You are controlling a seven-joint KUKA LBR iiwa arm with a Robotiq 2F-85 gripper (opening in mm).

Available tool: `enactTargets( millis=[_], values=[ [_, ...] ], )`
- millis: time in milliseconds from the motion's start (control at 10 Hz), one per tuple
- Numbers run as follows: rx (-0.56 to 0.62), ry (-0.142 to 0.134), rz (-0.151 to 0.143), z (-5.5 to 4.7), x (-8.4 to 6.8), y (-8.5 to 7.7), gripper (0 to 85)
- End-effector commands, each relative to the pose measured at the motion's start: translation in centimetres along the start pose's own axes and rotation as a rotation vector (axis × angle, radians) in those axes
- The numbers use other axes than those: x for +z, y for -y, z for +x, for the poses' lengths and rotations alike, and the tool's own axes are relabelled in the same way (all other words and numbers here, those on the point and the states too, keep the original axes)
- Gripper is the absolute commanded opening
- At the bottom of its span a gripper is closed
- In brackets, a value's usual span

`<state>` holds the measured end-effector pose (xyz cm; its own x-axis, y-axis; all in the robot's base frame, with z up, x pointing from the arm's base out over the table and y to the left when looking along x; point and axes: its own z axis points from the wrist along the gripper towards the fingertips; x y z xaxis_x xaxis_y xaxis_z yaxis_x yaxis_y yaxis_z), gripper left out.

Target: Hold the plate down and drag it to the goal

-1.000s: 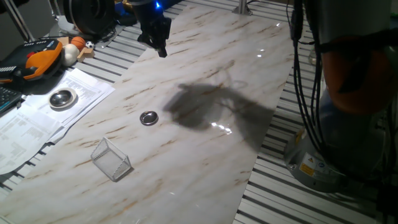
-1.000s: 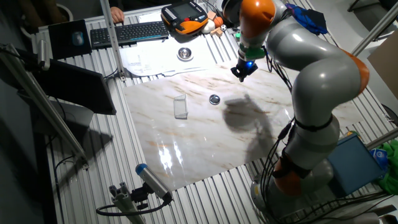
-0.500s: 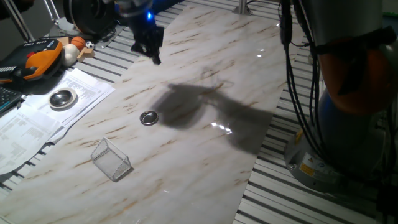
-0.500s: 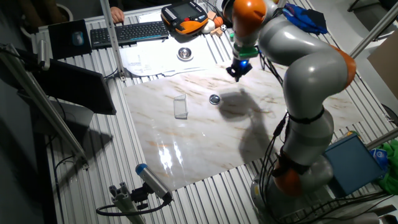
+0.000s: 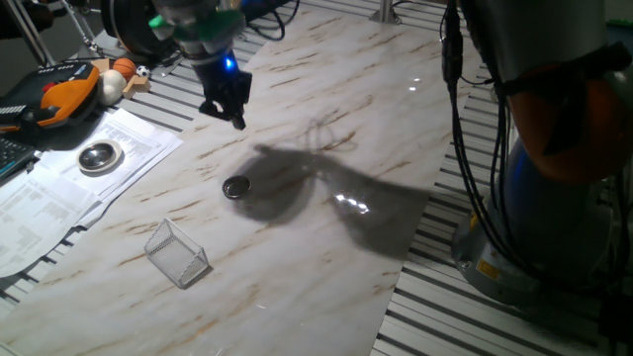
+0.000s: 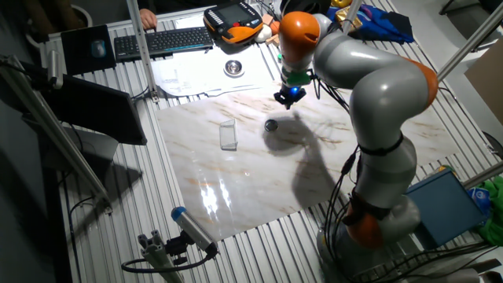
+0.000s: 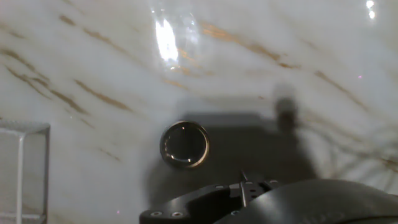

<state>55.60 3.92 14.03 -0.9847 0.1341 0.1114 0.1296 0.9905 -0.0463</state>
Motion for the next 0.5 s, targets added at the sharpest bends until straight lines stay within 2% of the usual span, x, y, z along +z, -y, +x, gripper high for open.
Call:
enactTargets(
  millis=[0,100,200,300,400],
  values=[
    [0.002,-0.008,-0.022,-0.59,4.62,-0.24,0.0],
    [0.001,-0.019,-0.030,-0.54,4.52,-0.25,0.0],
    [-0.009,-0.029,-0.018,-0.52,4.46,-0.24,0.0],
    [-0.022,-0.056,-0.019,-0.52,4.46,-0.24,0.0],
    [-0.043,-0.078,-0.043,-0.52,4.46,-0.24,0.0]
  ],
)
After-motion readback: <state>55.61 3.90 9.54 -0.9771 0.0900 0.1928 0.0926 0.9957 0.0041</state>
